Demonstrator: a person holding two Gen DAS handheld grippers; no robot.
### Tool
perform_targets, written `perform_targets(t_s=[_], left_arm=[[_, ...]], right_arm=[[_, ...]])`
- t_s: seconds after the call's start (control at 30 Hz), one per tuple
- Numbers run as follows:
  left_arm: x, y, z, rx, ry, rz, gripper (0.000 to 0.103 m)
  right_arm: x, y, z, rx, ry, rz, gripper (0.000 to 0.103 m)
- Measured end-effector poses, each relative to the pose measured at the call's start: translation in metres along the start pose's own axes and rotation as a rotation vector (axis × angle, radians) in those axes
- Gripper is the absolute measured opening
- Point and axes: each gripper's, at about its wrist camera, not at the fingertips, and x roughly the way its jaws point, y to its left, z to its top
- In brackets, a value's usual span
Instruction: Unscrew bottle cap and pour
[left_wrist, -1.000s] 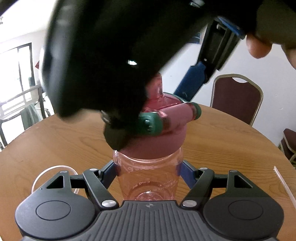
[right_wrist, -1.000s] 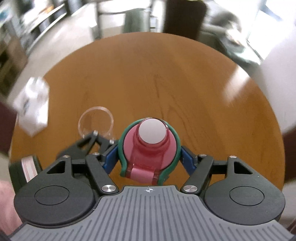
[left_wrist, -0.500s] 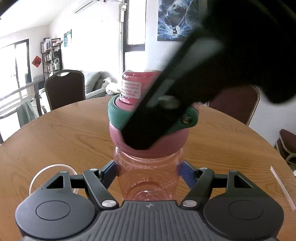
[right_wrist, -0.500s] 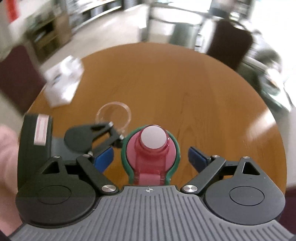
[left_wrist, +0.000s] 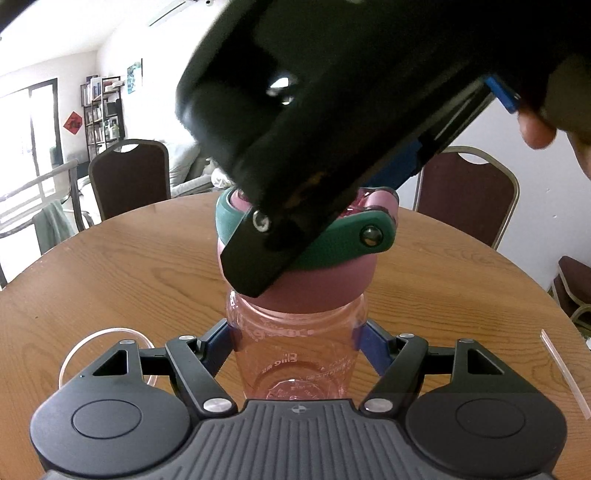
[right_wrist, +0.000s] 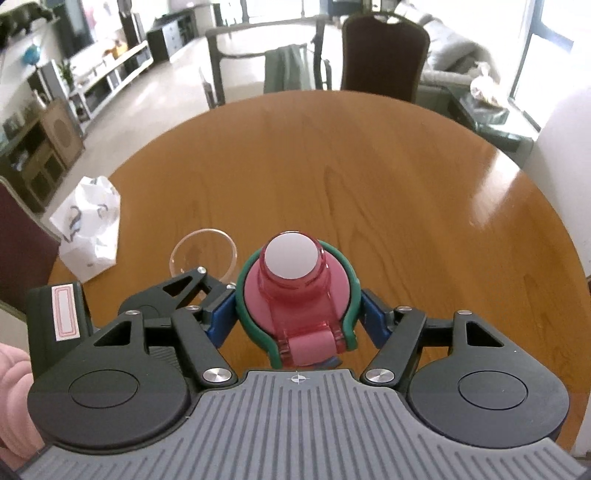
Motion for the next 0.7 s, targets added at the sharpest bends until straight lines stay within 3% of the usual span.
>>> perform_targets(t_s=[0.17, 0.33, 0.5, 0.7], left_arm=[[0.002, 0.001, 0.001, 0.003, 0.002, 0.000, 0.071], [0.002, -0.001, 0.001, 0.006, 0.005, 0.002, 0.071], [0.000, 0.005, -0.002, 0.016, 0.004, 0.004, 0.071], [-0.001, 0.006, -0.002, 0.037, 0.010, 0.003, 0.072]], right_arm=[[-0.021, -0.005, 0.001, 0.000, -0.094, 0.010, 0.071], [-0.044, -0.029, 0.000, 0.065, -0.163, -0.088, 0.071], [-0.037, -0.055, -0.025, 0.123, -0.154, -0.168, 0.071], [0.003, -0.072, -0.064, 0.185, -0.092, -0.168, 0.071]])
